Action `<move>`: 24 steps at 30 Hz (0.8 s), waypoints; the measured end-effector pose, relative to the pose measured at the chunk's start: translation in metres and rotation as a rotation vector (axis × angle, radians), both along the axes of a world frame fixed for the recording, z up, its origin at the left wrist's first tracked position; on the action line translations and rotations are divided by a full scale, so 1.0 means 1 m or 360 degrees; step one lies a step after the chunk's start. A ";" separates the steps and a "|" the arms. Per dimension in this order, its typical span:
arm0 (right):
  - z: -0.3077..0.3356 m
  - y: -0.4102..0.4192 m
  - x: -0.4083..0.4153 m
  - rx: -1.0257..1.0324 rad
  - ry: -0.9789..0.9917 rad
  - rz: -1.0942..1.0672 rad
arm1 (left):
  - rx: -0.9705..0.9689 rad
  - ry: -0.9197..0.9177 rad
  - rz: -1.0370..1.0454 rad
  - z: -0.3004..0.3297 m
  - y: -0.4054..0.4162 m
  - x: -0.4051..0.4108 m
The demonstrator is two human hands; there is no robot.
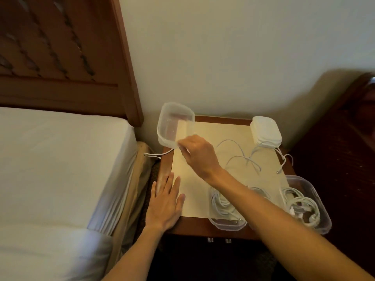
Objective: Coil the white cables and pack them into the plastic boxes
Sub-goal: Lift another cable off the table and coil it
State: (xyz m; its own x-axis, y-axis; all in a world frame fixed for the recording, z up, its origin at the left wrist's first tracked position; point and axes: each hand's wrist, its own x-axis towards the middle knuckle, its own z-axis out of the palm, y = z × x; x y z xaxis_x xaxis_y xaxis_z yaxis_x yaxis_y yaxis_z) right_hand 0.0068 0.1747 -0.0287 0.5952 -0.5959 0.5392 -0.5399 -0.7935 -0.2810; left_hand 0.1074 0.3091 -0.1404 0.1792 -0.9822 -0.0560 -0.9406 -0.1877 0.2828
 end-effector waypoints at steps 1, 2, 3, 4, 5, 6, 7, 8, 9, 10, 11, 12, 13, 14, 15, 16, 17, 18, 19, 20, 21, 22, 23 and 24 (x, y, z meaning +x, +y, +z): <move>-0.005 0.022 -0.015 -0.0025 -0.0016 0.0022 | -0.0021 0.0082 0.0007 0.002 0.000 0.001; -0.010 0.041 -0.029 -0.0053 -0.0028 0.0028 | -0.0063 0.0234 0.0033 0.008 0.000 0.001; -0.017 0.058 -0.041 -0.0081 -0.0031 0.0024 | -0.0146 0.0460 0.0099 0.011 0.000 0.001; -0.023 0.072 -0.050 -0.0113 -0.0018 0.0025 | -0.0259 0.0748 0.0231 0.020 0.002 0.001; -0.030 0.084 -0.058 -0.0145 0.0003 0.0035 | -0.0382 0.1096 0.0431 0.030 0.004 0.002; -0.034 0.094 -0.063 -0.0177 0.0035 0.0050 | -0.0466 0.1432 0.0640 0.043 0.007 0.002; -0.040 0.101 -0.066 -0.0201 0.0082 0.0065 | -0.0504 0.1703 0.0786 0.050 0.008 0.005; -0.046 0.104 -0.066 -0.0210 0.0142 0.0076 | -0.0515 0.1897 0.0879 0.054 0.009 0.009; -0.051 0.108 -0.067 -0.0218 0.0200 0.0076 | -0.0527 0.2055 0.0938 0.058 0.011 0.013; -0.056 0.109 -0.068 -0.0223 0.0252 0.0071 | -0.0511 0.2146 0.0984 0.059 0.012 0.015; -0.059 0.110 -0.068 -0.0216 0.0290 0.0068 | -0.0502 0.2187 0.0989 0.061 0.014 0.014; -0.062 0.111 -0.068 -0.0196 0.0319 0.0066 | -0.0494 0.2131 0.0968 0.064 0.016 0.012; -0.064 0.111 -0.068 -0.0175 0.0346 0.0063 | -0.0479 0.1984 0.0903 0.063 0.015 0.010; -0.065 0.112 -0.068 -0.0165 0.0376 0.0066 | -0.0452 0.1781 0.0817 0.066 0.016 0.005; -0.066 0.112 -0.070 -0.0158 0.0408 0.0085 | -0.0432 0.1588 0.0755 0.064 0.015 0.001; -0.067 0.112 -0.072 -0.0146 0.0434 0.0123 | -0.0427 0.1441 0.0720 0.062 0.014 -0.003; -0.067 0.112 -0.075 -0.0125 0.0448 0.0177 | -0.0441 0.1302 0.0729 0.056 0.012 -0.006; -0.066 0.110 -0.078 -0.0098 0.0448 0.0230 | -0.0459 0.1188 0.0770 0.053 0.012 -0.008; -0.063 0.108 -0.081 -0.0055 0.0417 0.0258 | -0.0483 0.1102 0.0818 0.050 0.012 -0.009; -0.059 0.104 -0.083 0.0011 0.0357 0.0246 | -0.0494 0.1024 0.0850 0.047 0.012 -0.009; -0.054 0.099 -0.084 0.0080 0.0283 0.0196 | -0.0492 0.0957 0.0861 0.046 0.013 -0.009; -0.048 0.093 -0.084 0.0123 0.0210 0.0128 | -0.0487 0.0905 0.0858 0.048 0.013 -0.010; -0.043 0.086 -0.083 0.0135 0.0146 0.0071 | -0.0486 0.0861 0.0842 0.047 0.012 -0.010; -0.037 0.080 -0.079 0.0148 0.0086 0.0043 | -0.0496 0.0820 0.0822 0.050 0.011 -0.012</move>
State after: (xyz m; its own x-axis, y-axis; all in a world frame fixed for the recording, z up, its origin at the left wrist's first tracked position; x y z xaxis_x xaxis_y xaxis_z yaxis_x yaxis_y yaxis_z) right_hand -0.0725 0.2547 -0.0656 0.6385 -0.6251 0.4489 -0.5351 -0.7799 -0.3248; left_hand 0.0951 0.3202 -0.0901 0.6427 -0.7660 0.0083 -0.4926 -0.4049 0.7703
